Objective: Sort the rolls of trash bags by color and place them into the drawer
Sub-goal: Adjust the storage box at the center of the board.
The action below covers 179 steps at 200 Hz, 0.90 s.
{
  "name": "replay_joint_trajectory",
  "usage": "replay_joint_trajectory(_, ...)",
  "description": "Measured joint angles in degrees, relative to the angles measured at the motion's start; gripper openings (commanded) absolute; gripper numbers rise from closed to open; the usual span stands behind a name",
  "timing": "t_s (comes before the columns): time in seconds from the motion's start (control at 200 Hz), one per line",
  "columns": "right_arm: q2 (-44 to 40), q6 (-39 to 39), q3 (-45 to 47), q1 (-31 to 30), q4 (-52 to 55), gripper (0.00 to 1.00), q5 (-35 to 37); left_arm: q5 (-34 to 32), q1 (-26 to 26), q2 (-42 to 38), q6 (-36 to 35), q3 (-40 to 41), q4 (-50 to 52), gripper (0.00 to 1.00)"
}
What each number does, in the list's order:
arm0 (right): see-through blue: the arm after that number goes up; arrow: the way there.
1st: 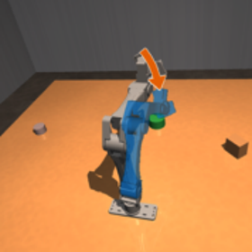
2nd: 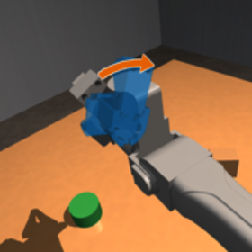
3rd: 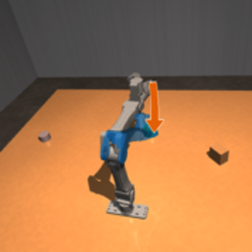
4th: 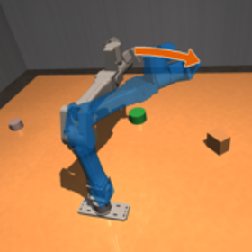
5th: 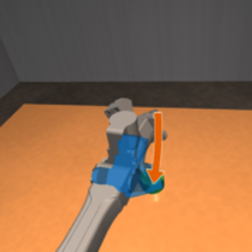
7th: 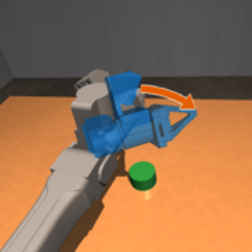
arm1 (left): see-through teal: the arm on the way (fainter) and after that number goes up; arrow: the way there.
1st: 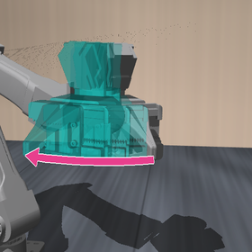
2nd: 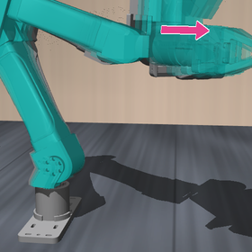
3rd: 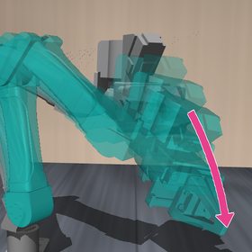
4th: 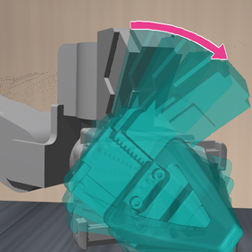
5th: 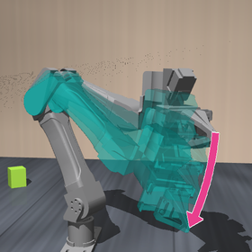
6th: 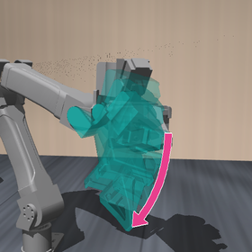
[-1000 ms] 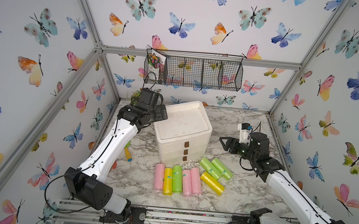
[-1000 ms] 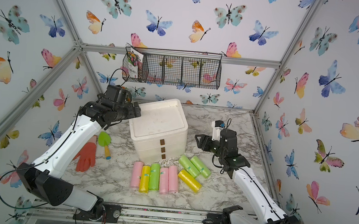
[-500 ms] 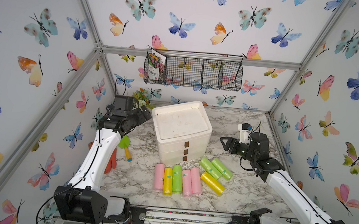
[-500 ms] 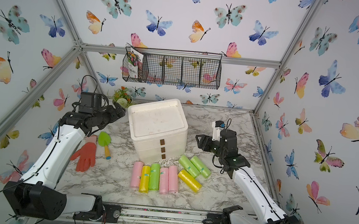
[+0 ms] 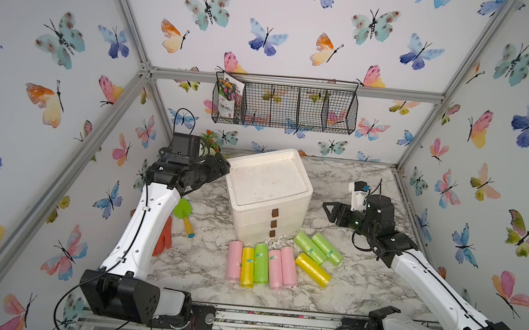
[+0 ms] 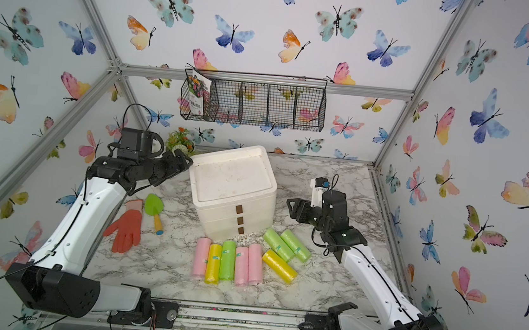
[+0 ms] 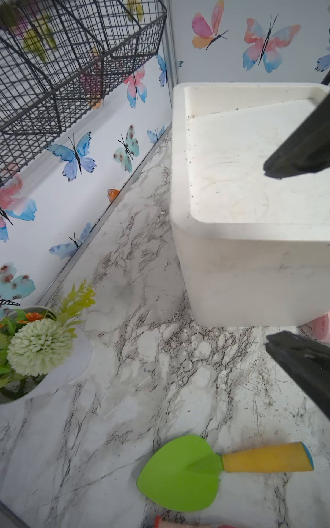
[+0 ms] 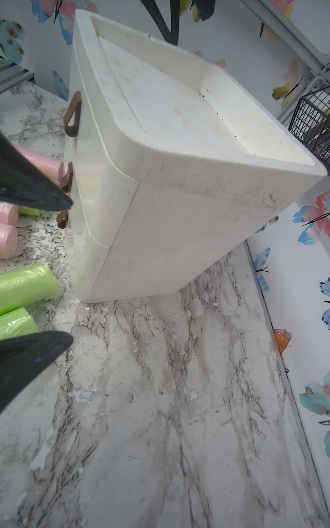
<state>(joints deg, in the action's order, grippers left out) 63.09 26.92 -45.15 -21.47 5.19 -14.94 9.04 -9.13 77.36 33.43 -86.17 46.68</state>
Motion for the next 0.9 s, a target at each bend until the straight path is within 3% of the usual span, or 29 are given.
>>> replay_joint_trajectory(0.15,0.94,-0.09,-0.35,-0.63,0.00,0.70,0.68,-5.86,-4.85,0.33,-1.44,-0.81,1.11,0.78)
replay_joint_trajectory(0.365,2.38,-0.13,-0.35,-1.79,0.13,0.70,1.68,-12.07,-5.25,2.34,-1.20,0.28,2.08,0.68)
replay_joint_trajectory(0.696,2.38,-0.11,-0.35,-2.23,0.13,0.70,2.21,-15.50,-7.13,9.09,0.31,-3.34,1.95,0.55)
replay_joint_trajectory(0.896,2.38,-0.13,-0.35,-2.25,0.13,0.70,2.71,-16.52,-7.39,10.47,1.22,-5.42,1.68,0.29)
